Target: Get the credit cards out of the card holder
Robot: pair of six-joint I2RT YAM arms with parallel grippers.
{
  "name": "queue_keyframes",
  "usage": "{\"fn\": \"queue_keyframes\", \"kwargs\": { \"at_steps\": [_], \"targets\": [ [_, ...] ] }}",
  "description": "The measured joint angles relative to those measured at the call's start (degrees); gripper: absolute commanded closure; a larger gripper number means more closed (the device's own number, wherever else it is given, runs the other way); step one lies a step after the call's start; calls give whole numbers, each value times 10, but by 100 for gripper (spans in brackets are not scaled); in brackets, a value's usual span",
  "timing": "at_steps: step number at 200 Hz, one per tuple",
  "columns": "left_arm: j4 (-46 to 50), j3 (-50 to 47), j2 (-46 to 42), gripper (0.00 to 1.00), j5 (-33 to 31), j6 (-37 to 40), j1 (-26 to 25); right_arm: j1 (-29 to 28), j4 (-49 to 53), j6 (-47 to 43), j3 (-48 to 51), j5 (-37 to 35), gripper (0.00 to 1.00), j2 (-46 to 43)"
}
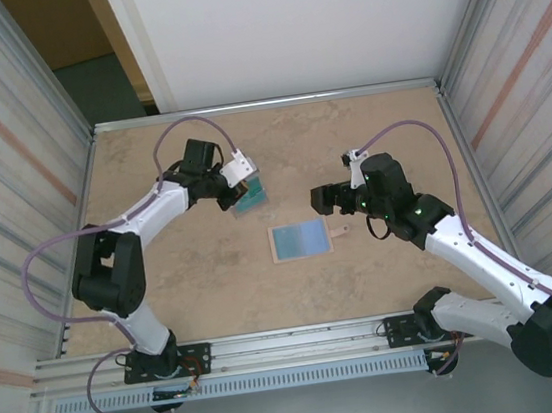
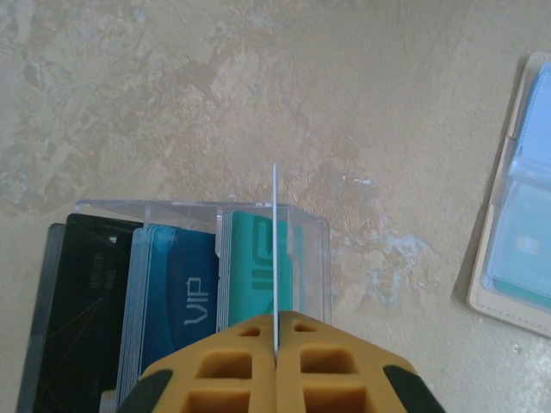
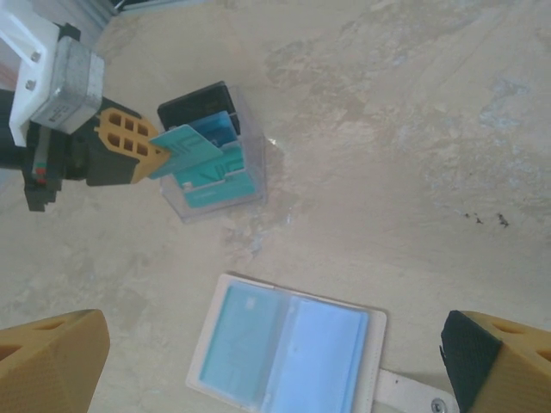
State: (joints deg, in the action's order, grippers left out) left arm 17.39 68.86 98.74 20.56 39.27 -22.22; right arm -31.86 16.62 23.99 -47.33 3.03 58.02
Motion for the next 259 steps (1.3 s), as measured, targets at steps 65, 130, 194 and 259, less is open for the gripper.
{"fn": "queue_keyframes", "kwargs": {
  "at_steps": [65, 130, 194, 259],
  "targets": [
    [-6, 14, 45, 100, 4, 4, 0, 0, 0, 10, 0, -4, 1, 0],
    [-5, 23, 49, 100, 1, 15, 2, 0, 0, 11, 0, -4, 1, 0],
    [9, 24, 49, 100, -7, 26, 10, -1, 0, 11, 0, -4, 1, 0],
    [13, 25, 64, 100, -12, 30, 11, -6, 0, 11, 0, -5, 1, 0]
  ]
}}
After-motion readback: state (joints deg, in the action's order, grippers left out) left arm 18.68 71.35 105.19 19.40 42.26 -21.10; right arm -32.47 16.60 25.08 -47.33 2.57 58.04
